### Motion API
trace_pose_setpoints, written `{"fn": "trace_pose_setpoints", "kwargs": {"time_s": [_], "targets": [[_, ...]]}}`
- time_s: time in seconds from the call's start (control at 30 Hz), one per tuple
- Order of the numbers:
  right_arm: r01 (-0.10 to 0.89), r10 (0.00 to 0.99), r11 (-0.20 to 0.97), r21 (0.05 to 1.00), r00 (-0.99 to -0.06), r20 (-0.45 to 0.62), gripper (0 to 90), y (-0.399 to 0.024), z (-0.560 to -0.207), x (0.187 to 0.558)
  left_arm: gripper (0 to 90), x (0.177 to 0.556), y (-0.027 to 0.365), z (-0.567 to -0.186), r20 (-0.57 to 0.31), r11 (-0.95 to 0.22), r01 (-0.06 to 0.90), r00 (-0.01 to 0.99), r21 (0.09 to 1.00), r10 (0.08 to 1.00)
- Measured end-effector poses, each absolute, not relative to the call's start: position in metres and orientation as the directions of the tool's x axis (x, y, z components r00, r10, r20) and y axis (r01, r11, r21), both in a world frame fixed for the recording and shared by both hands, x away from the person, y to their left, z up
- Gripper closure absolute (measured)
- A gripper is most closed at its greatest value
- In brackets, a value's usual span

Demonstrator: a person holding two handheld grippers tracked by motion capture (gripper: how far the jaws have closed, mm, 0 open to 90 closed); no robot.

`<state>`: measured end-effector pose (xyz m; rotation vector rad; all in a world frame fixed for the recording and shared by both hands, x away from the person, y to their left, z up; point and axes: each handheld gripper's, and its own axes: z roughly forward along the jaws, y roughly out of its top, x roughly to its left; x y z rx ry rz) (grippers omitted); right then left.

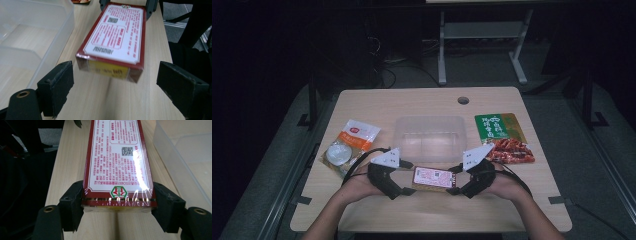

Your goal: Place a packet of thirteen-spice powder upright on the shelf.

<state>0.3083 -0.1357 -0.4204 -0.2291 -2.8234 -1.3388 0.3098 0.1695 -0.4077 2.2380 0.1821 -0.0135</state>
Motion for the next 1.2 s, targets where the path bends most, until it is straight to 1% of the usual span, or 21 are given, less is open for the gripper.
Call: {"fn": "trace_pose_setpoints", "kwargs": {"time_s": [0.2,0.3,0.6,0.83,0.87,0.97,1.03,1.2], "targets": [[0.113,0.104,0.618,0.778,-0.993,0.061,32.1,-0.131,-0.419,0.307,13.5,0.308,0.162,-0.411,-0.078,-0.619,0.13,0.991,0.774,0.111],[0.106,0.089,0.617,0.78,-0.994,0.065,32.2,-0.126,-0.418,0.305,13.6,0.307,0.159,-0.412,-0.071,-0.635,0.112,0.993,0.765,0.09],[0.098,0.072,0.609,0.787,-0.995,0.068,32.1,-0.12,-0.418,0.305,14.8,0.306,0.158,-0.417,-0.096,-0.631,0.125,0.992,0.766,0.08],[0.097,0.061,0.607,0.788,-0.995,0.076,32.1,-0.117,-0.419,0.304,20.8,0.306,0.158,-0.419,-0.105,-0.624,0.122,0.992,0.772,0.065],[0.097,0.061,0.607,0.788,-0.995,0.076,32.1,-0.117,-0.419,0.304,22.7,0.306,0.158,-0.419,-0.105,-0.624,0.122,0.992,0.772,0.065],[0.086,0.054,0.607,0.79,-0.996,0.067,32.1,-0.116,-0.419,0.304,24.0,0.307,0.159,-0.419,-0.106,-0.626,0.116,0.993,0.771,0.054],[0.098,0.059,0.604,0.791,-0.995,0.078,32.1,-0.115,-0.419,0.303,27.1,0.306,0.159,-0.42,-0.112,-0.623,0.118,0.992,0.773,0.049],[0.095,0.055,0.604,0.792,-0.996,0.077,32.0,-0.115,-0.419,0.303,28.2,0.306,0.159,-0.42,-0.113,-0.621,0.116,0.993,0.775,0.044]]}}
